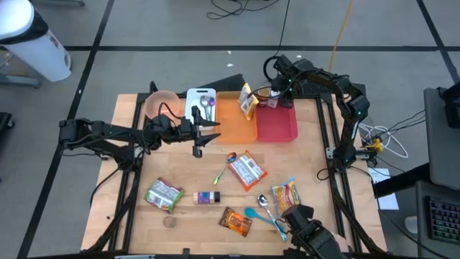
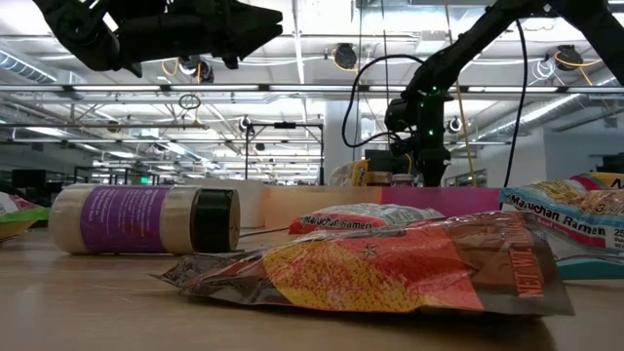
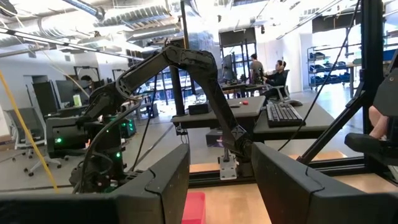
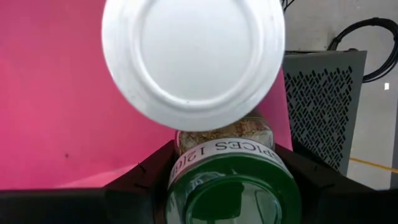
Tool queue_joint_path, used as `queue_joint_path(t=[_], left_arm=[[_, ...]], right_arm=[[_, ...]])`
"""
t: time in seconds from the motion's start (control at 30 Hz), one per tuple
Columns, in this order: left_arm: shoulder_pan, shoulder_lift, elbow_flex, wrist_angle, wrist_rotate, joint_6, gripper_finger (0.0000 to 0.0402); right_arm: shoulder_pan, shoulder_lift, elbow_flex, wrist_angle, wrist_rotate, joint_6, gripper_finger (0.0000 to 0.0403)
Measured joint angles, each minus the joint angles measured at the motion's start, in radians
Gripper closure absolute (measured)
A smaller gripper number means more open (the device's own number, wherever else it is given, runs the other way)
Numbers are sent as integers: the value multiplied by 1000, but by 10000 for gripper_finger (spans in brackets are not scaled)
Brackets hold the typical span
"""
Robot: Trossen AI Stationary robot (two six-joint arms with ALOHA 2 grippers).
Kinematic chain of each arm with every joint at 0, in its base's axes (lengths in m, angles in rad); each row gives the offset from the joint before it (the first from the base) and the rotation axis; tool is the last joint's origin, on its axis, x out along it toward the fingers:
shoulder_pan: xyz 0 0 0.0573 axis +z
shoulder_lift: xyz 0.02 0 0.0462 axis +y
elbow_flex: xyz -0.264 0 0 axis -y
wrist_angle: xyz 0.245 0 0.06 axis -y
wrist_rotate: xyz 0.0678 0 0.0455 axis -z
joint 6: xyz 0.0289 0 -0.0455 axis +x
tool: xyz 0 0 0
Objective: Pick & Place Food Item
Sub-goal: Put the green seasoning bottle into the red bin
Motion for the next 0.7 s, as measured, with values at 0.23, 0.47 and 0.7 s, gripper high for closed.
queue_joint_path(t=[0.23,0.47,0.7], left_arm=[[0,0,0,0,26,5,220],[0,0,0,0,26,6,220],[0,0,0,0,26,7,220]], right_arm=[[0,1,-1,7,0,1,215],[2,11,-6,35,1,7,166],[2,5,-6,42,0,18,146]])
